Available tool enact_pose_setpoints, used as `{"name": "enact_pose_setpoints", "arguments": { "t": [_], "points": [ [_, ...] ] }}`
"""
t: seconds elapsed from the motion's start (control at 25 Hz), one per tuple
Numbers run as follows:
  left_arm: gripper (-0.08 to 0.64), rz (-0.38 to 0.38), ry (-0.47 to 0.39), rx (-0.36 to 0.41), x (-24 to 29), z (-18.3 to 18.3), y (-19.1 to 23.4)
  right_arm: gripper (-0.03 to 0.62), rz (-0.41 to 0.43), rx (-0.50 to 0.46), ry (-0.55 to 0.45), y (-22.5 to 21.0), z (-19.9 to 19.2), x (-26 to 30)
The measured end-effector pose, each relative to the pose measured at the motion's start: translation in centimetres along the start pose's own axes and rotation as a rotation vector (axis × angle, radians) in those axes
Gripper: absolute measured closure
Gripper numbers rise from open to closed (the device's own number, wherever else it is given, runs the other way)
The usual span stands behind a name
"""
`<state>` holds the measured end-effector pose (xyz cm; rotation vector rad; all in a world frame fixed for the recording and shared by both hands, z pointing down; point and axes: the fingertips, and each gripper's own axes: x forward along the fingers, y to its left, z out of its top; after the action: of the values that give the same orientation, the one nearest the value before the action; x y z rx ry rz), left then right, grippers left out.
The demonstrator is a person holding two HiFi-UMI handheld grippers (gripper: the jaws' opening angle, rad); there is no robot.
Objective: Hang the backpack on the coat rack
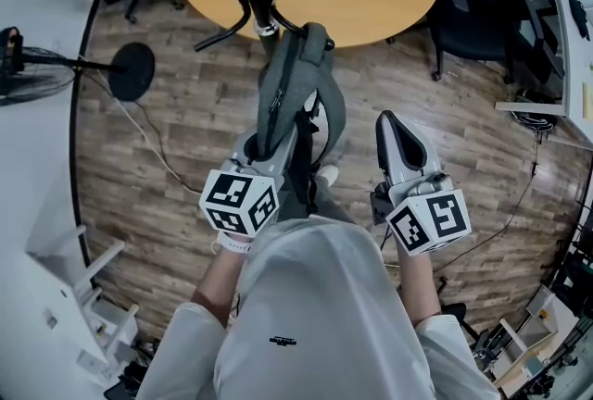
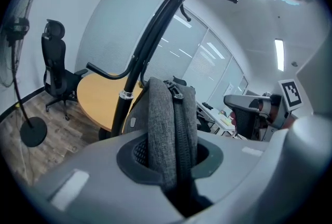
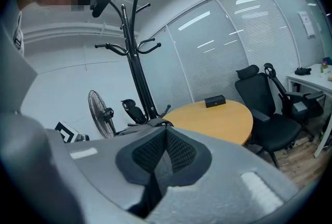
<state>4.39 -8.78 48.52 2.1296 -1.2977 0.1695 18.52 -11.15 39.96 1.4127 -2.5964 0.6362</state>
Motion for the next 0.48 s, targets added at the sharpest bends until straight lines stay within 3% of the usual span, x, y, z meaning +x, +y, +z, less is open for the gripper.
{"name": "enact_pose_setpoints", "arguments": {
  "t": [0.48],
  "points": [
    [0.451, 0.035, 0.026, 0.035, 1.4, -2.1, 3.5, 0.591, 0.007, 0.006, 0.003, 0.2, 0.0, 0.5]
  ]
}}
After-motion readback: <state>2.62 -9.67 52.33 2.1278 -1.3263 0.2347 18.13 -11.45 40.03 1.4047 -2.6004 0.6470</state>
